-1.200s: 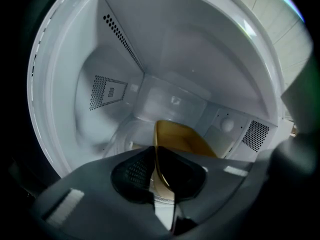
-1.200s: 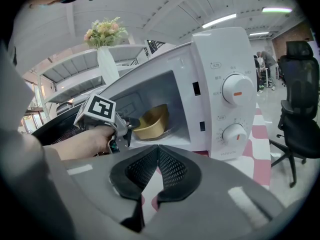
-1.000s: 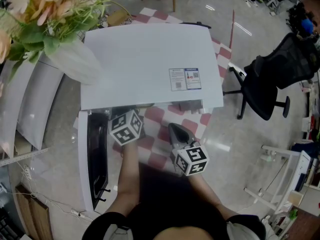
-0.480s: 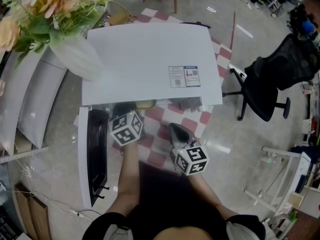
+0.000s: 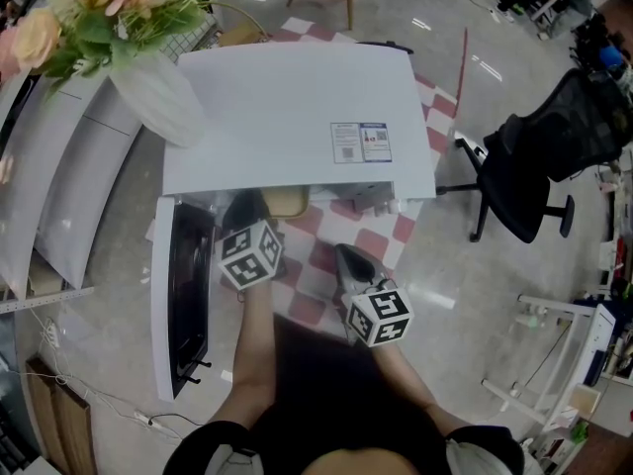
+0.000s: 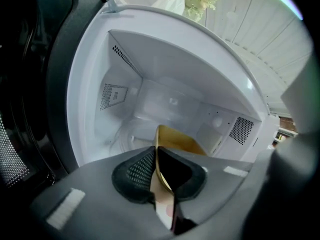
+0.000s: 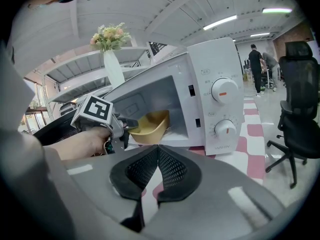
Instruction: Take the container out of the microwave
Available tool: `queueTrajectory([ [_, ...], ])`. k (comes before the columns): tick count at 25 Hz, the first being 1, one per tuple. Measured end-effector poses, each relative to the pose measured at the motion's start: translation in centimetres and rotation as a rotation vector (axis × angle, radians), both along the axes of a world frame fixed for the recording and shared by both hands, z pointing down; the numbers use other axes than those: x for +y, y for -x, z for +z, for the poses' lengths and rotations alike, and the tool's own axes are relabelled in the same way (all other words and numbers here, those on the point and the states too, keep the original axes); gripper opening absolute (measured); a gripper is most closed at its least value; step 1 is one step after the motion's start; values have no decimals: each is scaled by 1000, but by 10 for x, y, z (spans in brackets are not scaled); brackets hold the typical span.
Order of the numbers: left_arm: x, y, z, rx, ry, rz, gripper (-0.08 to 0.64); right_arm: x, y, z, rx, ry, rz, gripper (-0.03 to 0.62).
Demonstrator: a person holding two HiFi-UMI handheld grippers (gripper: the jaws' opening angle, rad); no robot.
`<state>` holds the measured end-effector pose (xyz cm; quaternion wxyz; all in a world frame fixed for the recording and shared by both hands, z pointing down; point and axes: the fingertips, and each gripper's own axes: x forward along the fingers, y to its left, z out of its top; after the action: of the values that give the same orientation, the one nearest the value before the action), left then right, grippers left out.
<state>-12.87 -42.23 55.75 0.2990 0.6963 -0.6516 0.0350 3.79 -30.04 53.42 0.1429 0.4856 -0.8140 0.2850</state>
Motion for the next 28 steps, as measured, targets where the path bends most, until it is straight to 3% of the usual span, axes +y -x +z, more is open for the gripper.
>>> queueTrajectory([
  [28, 57, 2, -21, 6, -41, -27, 20, 27, -10, -8, -44, -35, -23, 0],
])
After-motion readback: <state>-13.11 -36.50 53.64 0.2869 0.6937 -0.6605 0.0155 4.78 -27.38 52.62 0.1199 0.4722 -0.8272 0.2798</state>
